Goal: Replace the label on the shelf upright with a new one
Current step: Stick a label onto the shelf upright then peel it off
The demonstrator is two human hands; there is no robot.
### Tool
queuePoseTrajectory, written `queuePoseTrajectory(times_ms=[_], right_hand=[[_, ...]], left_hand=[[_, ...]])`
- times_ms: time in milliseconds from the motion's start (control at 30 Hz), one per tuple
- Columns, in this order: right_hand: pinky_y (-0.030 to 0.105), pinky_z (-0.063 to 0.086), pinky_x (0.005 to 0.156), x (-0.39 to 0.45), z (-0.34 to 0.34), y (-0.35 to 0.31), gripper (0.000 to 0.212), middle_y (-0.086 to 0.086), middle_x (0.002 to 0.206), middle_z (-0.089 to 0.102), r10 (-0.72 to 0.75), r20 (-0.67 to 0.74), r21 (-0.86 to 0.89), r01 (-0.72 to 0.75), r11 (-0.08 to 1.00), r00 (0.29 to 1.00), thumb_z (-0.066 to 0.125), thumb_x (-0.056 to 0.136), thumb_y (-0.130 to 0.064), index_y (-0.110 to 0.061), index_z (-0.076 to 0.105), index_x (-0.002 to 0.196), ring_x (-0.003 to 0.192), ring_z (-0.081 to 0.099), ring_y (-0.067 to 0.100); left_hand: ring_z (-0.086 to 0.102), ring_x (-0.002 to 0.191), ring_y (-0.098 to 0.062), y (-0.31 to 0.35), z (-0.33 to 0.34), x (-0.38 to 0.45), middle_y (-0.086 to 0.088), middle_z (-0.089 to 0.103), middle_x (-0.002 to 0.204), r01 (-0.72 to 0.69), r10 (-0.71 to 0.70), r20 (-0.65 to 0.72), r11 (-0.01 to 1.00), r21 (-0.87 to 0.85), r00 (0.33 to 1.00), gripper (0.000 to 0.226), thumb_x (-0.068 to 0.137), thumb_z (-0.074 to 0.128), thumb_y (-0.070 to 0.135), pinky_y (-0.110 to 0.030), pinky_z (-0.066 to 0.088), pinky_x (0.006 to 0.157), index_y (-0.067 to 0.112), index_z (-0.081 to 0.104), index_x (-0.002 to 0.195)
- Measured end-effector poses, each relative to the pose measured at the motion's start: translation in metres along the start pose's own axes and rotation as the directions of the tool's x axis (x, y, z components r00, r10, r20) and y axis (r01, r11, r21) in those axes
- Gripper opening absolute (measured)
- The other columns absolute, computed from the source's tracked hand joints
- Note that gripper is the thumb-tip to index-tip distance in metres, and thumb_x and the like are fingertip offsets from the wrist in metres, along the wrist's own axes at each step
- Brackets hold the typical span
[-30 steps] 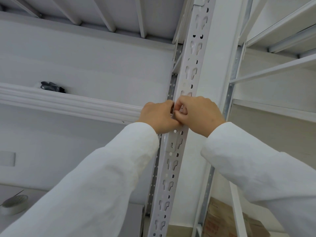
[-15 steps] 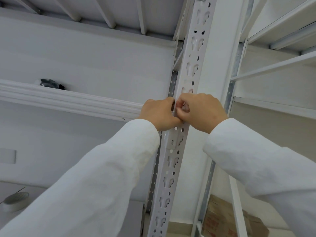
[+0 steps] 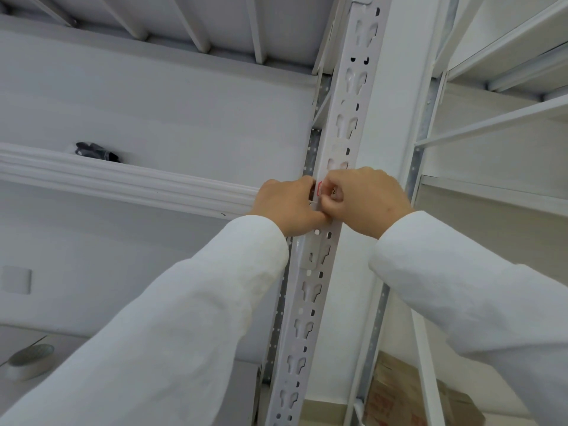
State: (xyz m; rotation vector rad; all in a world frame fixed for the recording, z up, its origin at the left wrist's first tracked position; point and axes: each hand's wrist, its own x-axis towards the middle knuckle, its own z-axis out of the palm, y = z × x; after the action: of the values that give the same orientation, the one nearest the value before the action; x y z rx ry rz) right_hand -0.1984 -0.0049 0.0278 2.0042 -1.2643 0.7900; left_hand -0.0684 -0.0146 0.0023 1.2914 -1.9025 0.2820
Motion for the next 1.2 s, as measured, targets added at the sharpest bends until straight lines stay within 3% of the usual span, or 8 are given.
queuePoseTrajectory(times_ms=[133,233,567,700,867,967,1200], right_hand=[[0.033,0.047,0.064,-0.005,0.002,0.004,0.013,-0.003,0.067,0.057,0.027,-0.109,0.119,-0.014,0.993,0.994,0.052,0.086,-0.031,-0.026,0.061,0.094,0.072,0.059,0.027],[0.036,0.049,0.064,-0.007,0.005,0.003,0.016,0.0,0.068,0.058,0.02,-0.111,0.101,-0.008,0.995,0.994,0.05,0.088,-0.029,-0.027,0.06,0.1,0.071,0.059,0.029],[0.03,0.038,0.061,0.002,0.001,0.002,0.013,-0.004,0.071,0.056,-0.012,-0.044,0.046,0.014,0.999,0.999,0.049,0.086,-0.028,-0.027,0.059,0.094,0.075,0.058,0.027],[0.032,0.042,0.062,-0.001,0.004,0.003,0.021,0.0,0.074,0.06,-0.034,-0.075,0.032,0.036,0.999,0.997,0.047,0.087,-0.027,-0.03,0.058,0.105,0.073,0.058,0.029],[0.031,0.041,0.059,-0.006,0.01,0.005,0.017,-0.001,0.068,0.06,-0.06,-0.125,-0.007,0.059,0.998,0.99,0.047,0.088,-0.029,-0.029,0.061,0.097,0.069,0.06,0.031],[0.031,0.04,0.058,-0.007,0.011,0.007,0.018,0.001,0.074,0.067,-0.072,-0.172,-0.031,0.068,0.997,0.982,0.048,0.089,-0.029,-0.029,0.059,0.103,0.071,0.061,0.032],[0.029,0.034,0.057,-0.007,0.009,0.006,0.018,0.005,0.073,0.066,-0.082,-0.148,-0.061,0.073,0.995,0.986,0.045,0.09,-0.03,-0.026,0.057,0.104,0.069,0.059,0.032]], left_hand=[[0.049,0.079,-0.023,0.0,0.0,0.0,0.006,0.053,0.072,-0.003,0.003,0.001,1.0,-0.011,1.0,0.025,0.086,0.049,0.044,-0.027,0.028,0.074,0.019,0.045,0.092],[0.049,0.079,-0.022,0.0,-0.001,0.0,0.004,0.057,0.079,-0.016,0.016,-0.006,1.0,-0.008,1.0,0.025,0.086,0.05,0.043,-0.028,0.029,0.076,0.02,0.046,0.094],[0.048,0.081,-0.023,0.001,-0.002,-0.001,0.003,0.056,0.082,0.0,0.0,-0.001,1.0,0.002,1.0,0.027,0.087,0.048,0.042,-0.027,0.027,0.076,0.019,0.049,0.1],[0.047,0.08,-0.023,0.0,0.0,0.0,0.003,0.055,0.082,-0.007,0.007,0.004,1.0,0.009,1.0,0.024,0.086,0.048,0.042,-0.027,0.026,0.075,0.019,0.044,0.095],[0.049,0.08,-0.022,-0.001,0.0,0.0,0.004,0.057,0.082,-0.011,0.011,0.002,1.0,-0.007,1.0,0.023,0.085,0.05,0.041,-0.027,0.027,0.075,0.022,0.042,0.093],[0.05,0.078,-0.021,0.0,-0.001,-0.001,0.005,0.058,0.082,-0.027,0.027,-0.006,0.999,-0.018,1.0,0.023,0.086,0.049,0.043,-0.027,0.029,0.076,0.022,0.043,0.092],[0.049,0.076,-0.021,0.0,-0.001,-0.001,0.004,0.057,0.08,-0.03,0.03,-0.001,1.0,-0.001,1.0,0.022,0.085,0.05,0.04,-0.028,0.027,0.075,0.021,0.041,0.09]])
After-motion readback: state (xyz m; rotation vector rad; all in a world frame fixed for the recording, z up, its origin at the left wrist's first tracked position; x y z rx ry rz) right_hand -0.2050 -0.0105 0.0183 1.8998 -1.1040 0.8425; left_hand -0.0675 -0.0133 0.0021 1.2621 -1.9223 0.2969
